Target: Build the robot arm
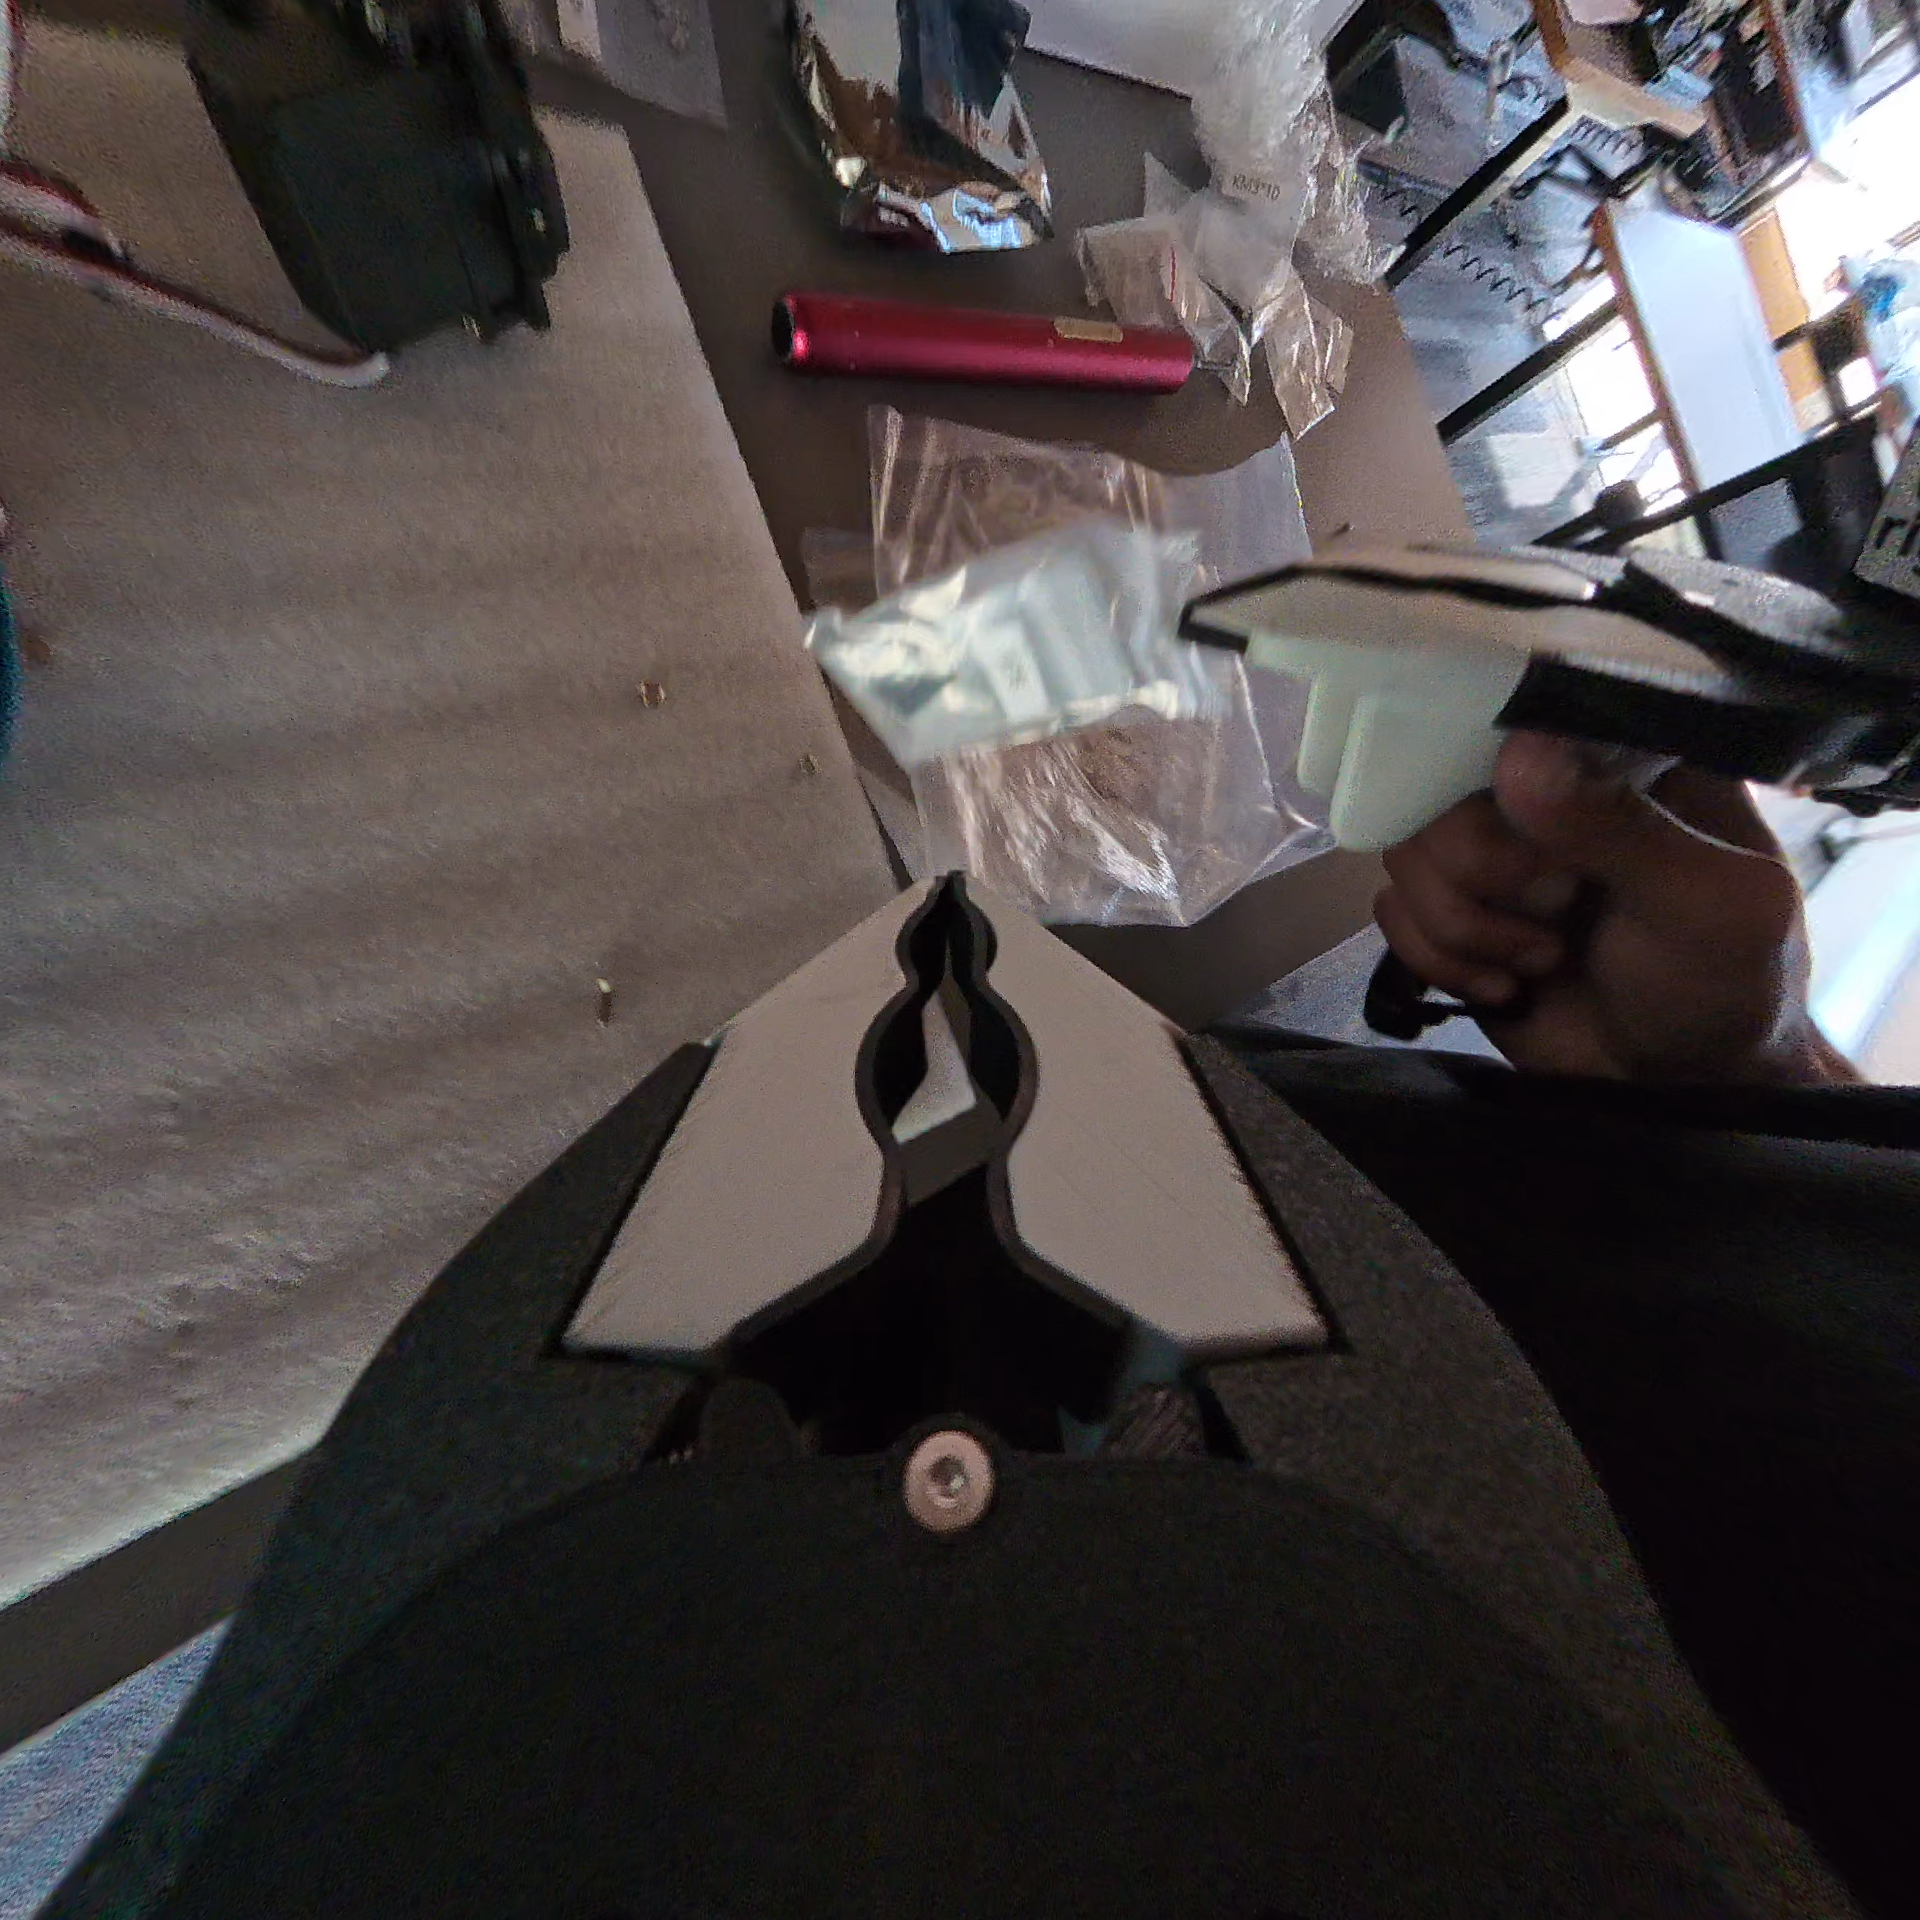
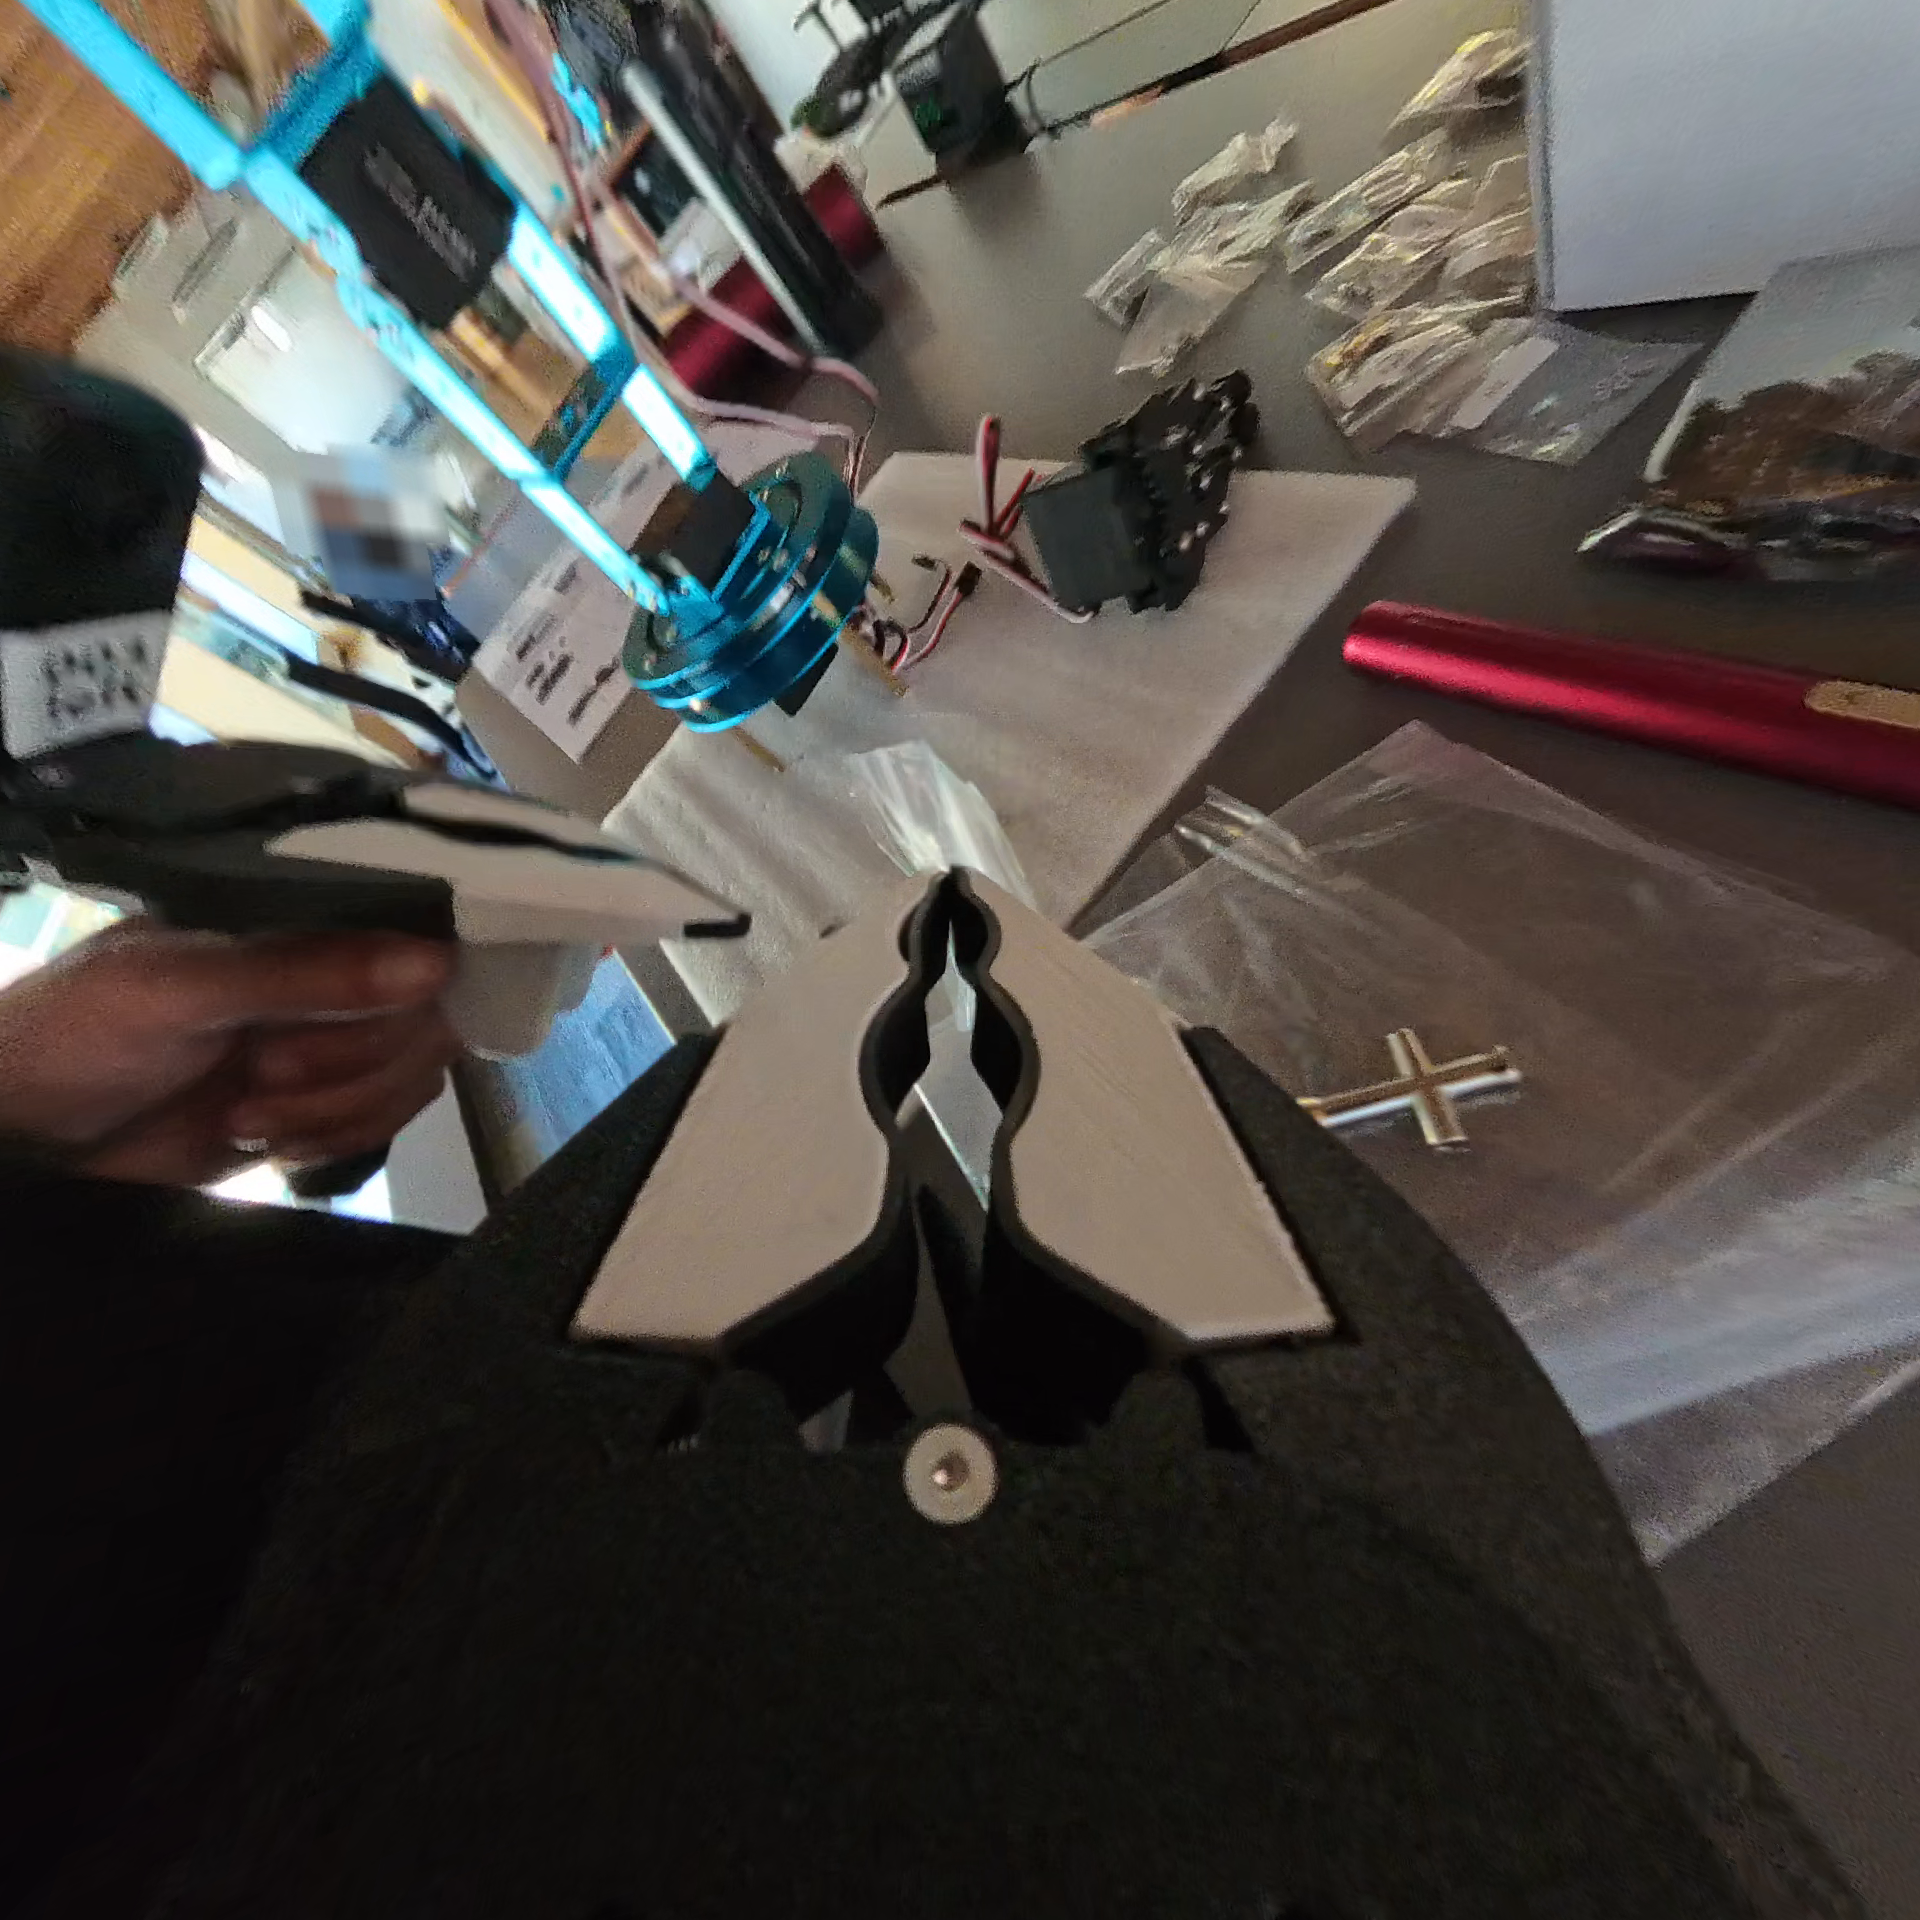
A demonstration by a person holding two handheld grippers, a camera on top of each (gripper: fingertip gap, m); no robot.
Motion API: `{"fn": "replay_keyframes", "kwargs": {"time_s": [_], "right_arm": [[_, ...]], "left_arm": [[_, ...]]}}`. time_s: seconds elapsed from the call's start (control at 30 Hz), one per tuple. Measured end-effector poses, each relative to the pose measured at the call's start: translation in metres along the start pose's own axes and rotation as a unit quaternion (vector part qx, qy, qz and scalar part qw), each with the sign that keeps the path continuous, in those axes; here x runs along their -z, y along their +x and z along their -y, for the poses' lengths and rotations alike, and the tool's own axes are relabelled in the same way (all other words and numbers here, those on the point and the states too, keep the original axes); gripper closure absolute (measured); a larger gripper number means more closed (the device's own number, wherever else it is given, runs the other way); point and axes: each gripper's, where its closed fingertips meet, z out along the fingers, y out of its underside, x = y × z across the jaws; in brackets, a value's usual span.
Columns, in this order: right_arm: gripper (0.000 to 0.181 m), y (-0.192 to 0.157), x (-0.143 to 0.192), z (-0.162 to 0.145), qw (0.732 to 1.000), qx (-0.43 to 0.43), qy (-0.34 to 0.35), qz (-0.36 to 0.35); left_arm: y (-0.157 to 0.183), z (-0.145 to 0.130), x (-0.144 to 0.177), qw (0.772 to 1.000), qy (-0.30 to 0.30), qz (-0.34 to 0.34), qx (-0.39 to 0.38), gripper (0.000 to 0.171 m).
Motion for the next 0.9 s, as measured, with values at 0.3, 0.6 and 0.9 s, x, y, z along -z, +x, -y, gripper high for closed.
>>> {"fn": "replay_keyframes", "kwargs": {"time_s": [0.3,0.6,0.9], "right_arm": [[0.181,-0.013,0.002,0.011,0.983,-0.143,0.032,0.109],[0.181,-0.043,0.005,0.015,0.961,-0.181,0.028,0.206],[0.181,-0.052,0.004,0.018,0.964,-0.154,0.029,0.216]], "left_arm": [[0.043,0.033,-0.018,0.990,0.065,-0.121,-0.020,0.145],[0.062,0.057,-0.002,0.950,0.145,-0.272,0.052,0.148],[0.057,0.056,0.003,0.950,0.157,-0.265,0.050,0.169]]}}
